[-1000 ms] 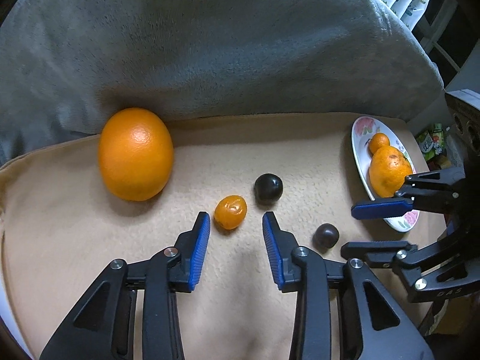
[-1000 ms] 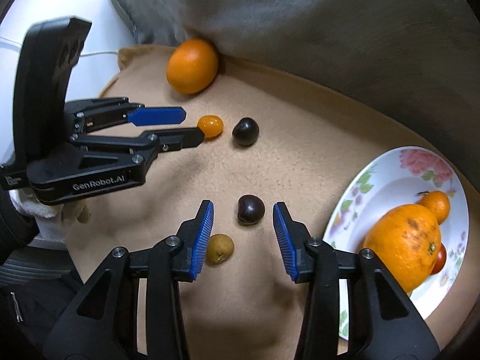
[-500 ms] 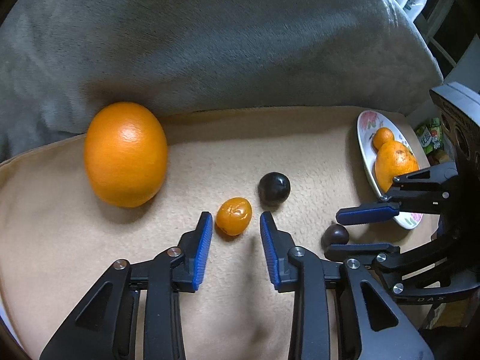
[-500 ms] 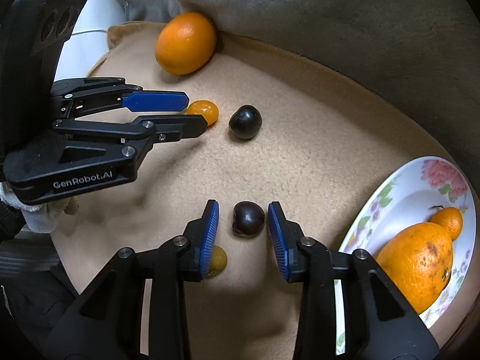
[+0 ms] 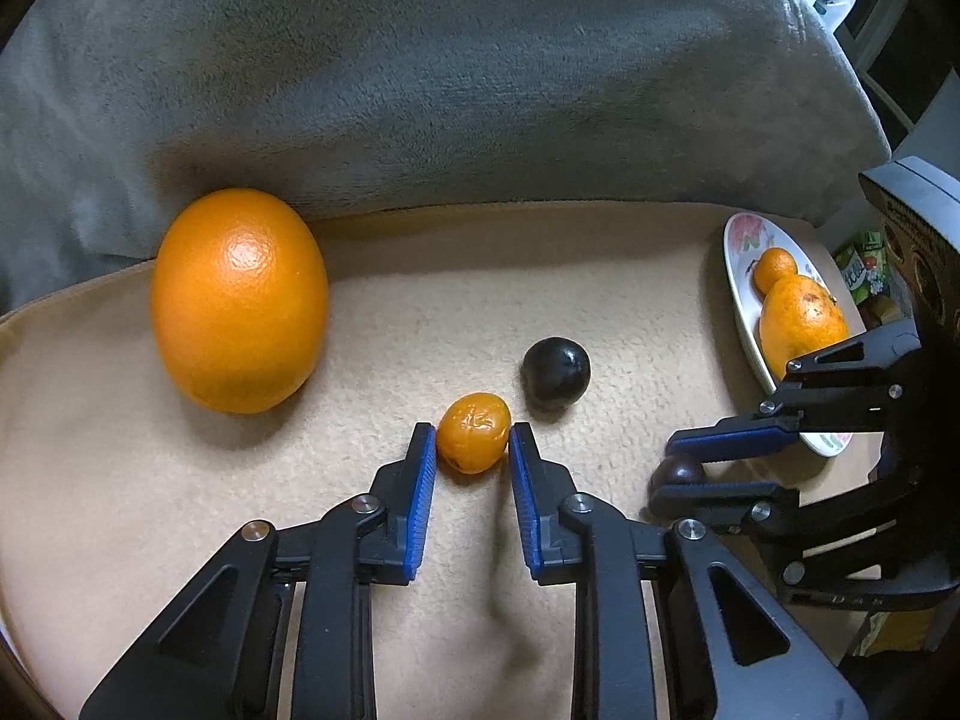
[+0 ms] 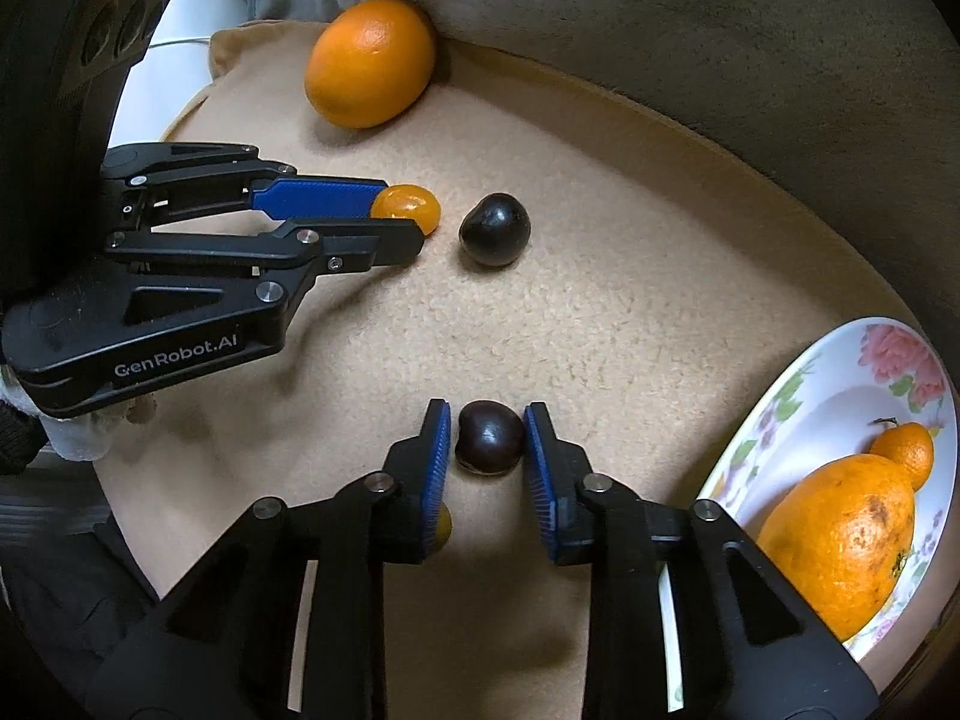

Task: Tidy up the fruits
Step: 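Close the left tool on the kumquat while the right tool closes on the plum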

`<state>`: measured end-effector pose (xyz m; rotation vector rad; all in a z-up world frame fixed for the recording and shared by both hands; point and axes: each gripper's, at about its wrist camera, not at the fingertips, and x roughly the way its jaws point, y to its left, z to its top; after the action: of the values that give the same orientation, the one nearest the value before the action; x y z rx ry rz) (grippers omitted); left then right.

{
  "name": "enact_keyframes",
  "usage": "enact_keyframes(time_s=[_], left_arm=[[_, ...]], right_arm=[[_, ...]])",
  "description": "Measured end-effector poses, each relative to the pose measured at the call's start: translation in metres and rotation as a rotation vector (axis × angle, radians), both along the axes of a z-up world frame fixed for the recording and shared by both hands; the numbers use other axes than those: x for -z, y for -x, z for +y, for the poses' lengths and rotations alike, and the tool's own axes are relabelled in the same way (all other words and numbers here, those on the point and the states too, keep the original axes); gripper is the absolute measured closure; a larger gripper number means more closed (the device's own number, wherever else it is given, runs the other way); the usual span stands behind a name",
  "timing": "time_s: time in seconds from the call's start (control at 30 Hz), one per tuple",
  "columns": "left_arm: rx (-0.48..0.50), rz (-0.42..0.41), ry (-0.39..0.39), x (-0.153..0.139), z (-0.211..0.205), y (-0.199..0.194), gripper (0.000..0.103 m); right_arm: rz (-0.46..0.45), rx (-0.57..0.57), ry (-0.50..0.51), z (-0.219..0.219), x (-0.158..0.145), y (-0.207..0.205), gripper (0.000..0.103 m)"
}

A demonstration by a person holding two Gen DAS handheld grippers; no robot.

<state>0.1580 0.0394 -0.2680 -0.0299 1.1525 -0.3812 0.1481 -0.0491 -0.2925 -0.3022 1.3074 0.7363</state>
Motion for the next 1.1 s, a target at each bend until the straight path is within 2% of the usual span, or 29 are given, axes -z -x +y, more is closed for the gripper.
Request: enact_keyframes(time_s=[0.37,0.8,1.1], left_arm=[[-0.020,-0.010,0.008,-0.005,0.001,0.005,0.081],[-0.044,-0.050,0.016,-0.034,0.003,0.018,0.081],[-0.032,-0.079,0.014,-0.053,-0.009,0.025,0.081]], right_arm=[[-0.019,0.014,-0.029,-0.017,-0.011,0.006,0.080],[-0.072,0.035,-0.081,-0.035,-0.042,0.017,0.080],[-0.096,0.059,-0.109,-0.066,-0.063,0.029,0.080]])
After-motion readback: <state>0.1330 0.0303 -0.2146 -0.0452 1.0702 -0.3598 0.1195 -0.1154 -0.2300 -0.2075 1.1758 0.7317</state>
